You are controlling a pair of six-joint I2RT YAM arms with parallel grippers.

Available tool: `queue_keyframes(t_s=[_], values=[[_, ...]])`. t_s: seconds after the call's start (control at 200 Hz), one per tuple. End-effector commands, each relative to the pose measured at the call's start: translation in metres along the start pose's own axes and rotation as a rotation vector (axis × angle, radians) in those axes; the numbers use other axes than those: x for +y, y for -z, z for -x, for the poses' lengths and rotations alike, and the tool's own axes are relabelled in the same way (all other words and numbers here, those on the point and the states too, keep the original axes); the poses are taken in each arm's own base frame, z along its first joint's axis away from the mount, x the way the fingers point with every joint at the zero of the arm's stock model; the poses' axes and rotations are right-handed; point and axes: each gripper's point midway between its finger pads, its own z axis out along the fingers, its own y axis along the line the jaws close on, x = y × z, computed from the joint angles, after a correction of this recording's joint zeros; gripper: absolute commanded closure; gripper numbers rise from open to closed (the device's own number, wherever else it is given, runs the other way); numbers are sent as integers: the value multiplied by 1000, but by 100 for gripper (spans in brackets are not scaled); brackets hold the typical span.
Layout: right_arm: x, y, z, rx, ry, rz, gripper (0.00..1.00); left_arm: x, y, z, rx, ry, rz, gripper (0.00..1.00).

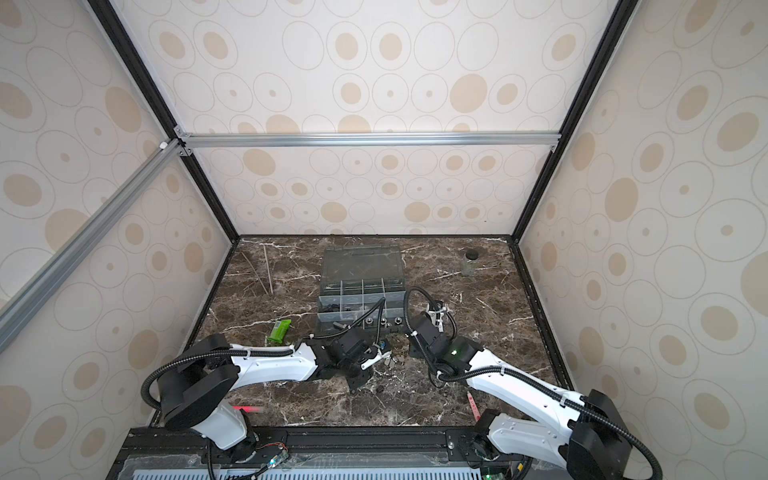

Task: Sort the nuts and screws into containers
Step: 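Close the left gripper on a black hex nut and lift it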

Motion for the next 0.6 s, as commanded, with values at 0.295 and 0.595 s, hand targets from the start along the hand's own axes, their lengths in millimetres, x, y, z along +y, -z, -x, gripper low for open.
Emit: queue_keyframes(t_s=[0.295, 0.595], values=[[-11, 3, -1, -6, -19, -30, 70, 28, 40, 43, -172, 23, 133, 91], [-13, 7, -1, -5, -24, -28, 70, 107, 126, 97, -569, 338, 151, 90]])
